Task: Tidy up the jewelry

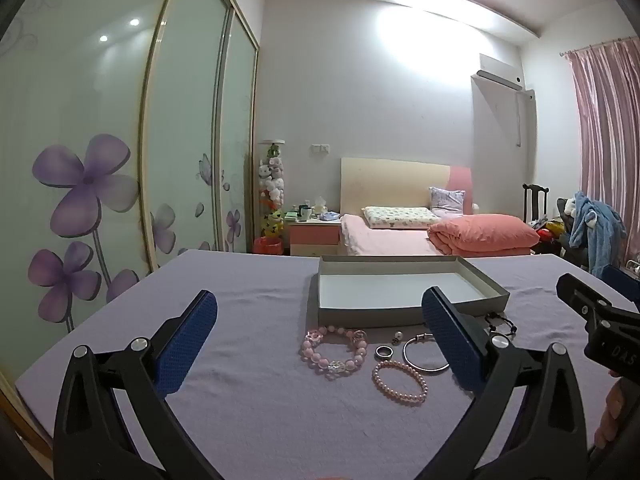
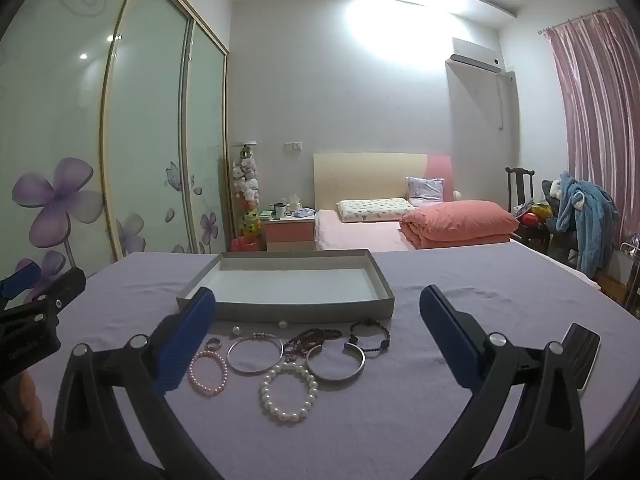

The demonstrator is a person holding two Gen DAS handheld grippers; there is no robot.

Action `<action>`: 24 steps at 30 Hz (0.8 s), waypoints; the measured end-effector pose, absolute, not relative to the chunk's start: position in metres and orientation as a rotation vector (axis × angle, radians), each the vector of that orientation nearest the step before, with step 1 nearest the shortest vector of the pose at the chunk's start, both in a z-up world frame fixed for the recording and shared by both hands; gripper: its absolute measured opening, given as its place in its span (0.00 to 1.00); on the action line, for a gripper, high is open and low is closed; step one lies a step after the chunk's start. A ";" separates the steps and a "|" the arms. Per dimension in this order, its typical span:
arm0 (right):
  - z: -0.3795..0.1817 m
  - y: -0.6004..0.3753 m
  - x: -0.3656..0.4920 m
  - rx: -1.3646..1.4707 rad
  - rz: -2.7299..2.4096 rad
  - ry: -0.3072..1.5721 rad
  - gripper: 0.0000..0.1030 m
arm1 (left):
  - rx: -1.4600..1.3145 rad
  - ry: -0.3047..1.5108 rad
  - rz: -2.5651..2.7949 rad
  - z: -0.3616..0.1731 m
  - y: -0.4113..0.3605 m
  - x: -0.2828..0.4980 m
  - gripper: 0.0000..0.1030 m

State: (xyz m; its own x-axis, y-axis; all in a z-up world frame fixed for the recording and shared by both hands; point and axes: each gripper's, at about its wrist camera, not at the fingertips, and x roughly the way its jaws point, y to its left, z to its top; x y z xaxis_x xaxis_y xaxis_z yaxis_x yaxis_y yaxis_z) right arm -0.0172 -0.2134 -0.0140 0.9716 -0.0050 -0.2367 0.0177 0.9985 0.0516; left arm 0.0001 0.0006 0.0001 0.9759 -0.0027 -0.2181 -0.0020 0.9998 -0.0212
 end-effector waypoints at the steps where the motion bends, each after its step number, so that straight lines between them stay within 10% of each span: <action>1: -0.014 -0.213 -0.017 0.053 -0.012 0.238 0.96 | -0.022 0.220 0.000 0.000 0.001 0.000 0.98; 24: -0.014 -0.214 -0.017 0.050 -0.013 0.240 0.96 | -0.020 0.222 -0.004 0.000 0.000 0.000 0.98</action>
